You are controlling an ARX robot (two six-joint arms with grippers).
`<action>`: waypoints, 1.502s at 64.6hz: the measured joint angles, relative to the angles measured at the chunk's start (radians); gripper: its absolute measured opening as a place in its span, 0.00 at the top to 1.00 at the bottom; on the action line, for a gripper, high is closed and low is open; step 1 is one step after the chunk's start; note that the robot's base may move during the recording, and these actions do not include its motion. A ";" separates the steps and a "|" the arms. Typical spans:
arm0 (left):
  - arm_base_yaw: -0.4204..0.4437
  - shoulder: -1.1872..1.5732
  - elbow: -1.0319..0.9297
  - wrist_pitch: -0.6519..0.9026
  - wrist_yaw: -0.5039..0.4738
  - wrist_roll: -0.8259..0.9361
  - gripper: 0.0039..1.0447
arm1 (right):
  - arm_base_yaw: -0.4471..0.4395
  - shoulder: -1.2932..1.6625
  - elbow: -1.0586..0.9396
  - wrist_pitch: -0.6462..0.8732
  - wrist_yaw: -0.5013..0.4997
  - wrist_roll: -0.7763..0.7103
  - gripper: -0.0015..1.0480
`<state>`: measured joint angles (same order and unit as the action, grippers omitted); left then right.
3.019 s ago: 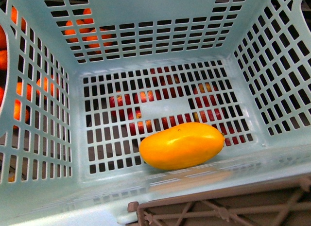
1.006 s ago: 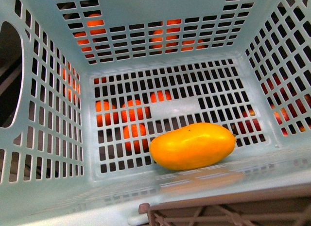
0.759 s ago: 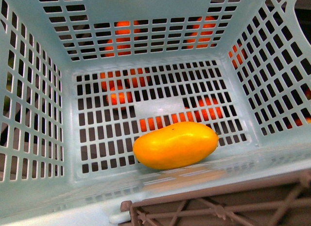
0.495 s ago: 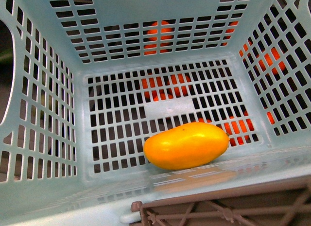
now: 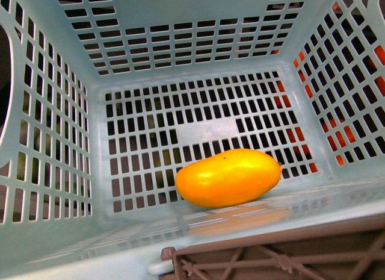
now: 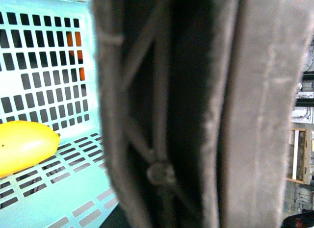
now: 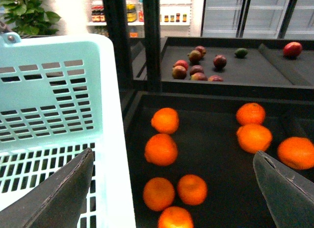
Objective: Pick mango and avocado into basket
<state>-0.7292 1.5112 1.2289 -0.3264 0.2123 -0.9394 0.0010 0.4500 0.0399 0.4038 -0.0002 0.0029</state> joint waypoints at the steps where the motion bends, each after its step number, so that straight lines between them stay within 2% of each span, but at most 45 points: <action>1: 0.000 0.000 0.000 0.000 0.000 0.000 0.88 | 0.000 0.000 0.000 0.000 0.000 0.000 0.08; 87: 0.011 0.000 0.003 -0.001 -0.006 -0.003 0.88 | -0.001 0.001 -0.001 0.000 -0.010 0.000 0.08; 97: 0.011 0.000 0.003 -0.001 -0.027 0.013 0.88 | 0.003 0.006 0.002 -0.010 0.016 0.010 0.08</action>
<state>-0.7177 1.5112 1.2320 -0.3271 0.1852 -0.9264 0.0036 0.4561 0.0418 0.3939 0.0162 0.0132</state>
